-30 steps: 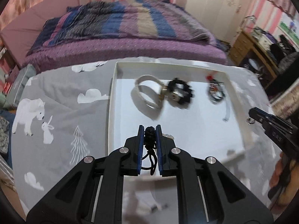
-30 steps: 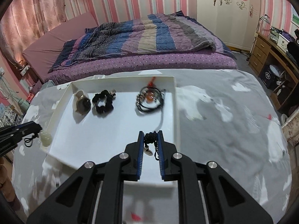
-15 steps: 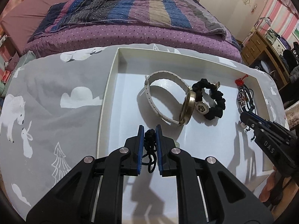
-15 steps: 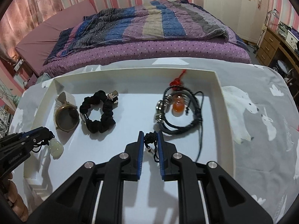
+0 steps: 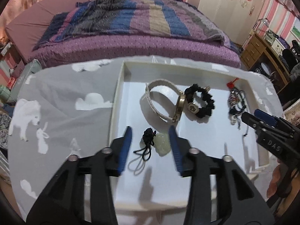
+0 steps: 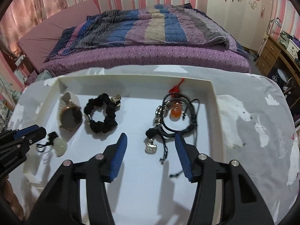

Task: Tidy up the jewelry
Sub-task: 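Open the left gripper to drop its cord while the right gripper releases its cord, then withdraw both grippers from the tray toward the cream scrunchie and red charm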

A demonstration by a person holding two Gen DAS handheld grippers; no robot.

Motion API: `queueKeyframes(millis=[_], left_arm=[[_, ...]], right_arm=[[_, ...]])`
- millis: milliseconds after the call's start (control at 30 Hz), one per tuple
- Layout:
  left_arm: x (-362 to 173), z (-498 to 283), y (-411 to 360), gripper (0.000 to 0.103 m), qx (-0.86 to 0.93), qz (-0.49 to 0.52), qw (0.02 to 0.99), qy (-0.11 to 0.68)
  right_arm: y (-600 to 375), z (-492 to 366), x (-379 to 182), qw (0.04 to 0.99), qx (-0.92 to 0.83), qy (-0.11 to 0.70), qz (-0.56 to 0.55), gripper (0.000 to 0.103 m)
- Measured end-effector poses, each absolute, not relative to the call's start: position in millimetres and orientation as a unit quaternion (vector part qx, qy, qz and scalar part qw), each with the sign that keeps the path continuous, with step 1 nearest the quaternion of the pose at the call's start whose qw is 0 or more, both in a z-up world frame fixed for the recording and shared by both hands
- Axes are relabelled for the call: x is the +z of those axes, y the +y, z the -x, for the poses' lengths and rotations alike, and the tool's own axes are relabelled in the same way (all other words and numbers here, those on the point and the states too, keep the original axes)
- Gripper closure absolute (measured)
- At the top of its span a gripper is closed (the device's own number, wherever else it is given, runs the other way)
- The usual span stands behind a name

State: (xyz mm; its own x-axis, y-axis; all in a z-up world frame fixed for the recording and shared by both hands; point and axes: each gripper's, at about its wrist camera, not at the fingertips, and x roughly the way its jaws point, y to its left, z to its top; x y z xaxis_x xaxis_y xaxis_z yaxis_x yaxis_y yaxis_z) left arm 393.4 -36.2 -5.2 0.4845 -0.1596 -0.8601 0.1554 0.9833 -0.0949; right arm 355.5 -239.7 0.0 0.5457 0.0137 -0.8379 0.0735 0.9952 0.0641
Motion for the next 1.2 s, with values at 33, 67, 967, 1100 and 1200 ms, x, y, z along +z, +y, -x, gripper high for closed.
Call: queueKeyframes(millis=[33,67,967,1100,1200], left_arm=[[2,-388,-34,0.052,-0.093,0.004,0.864,0.495],[12,-379,-31,0.045,-0.096,0.006,0.868,0.488],[71,-153,5,0.003,-0.084,-0.041,0.906,0.413],[46,-134,15,0.003,-0.1,-0.024,0.898,0.429],[30,-123,20,0.003,-0.097,-0.018,0.895,0.435]], right_arm=[[-243,-350,7,0.878,-0.016,0.475,-0.05,0.05],[-245,-345,13,0.88,-0.017,0.472,-0.049,0.049],[-254,-94,99,0.912,-0.052,0.407,0.028,0.019],[-254,-73,74,0.911,-0.044,0.41,0.011,0.019],[-258,-62,56,0.91,-0.042,0.413,-0.011,0.019]])
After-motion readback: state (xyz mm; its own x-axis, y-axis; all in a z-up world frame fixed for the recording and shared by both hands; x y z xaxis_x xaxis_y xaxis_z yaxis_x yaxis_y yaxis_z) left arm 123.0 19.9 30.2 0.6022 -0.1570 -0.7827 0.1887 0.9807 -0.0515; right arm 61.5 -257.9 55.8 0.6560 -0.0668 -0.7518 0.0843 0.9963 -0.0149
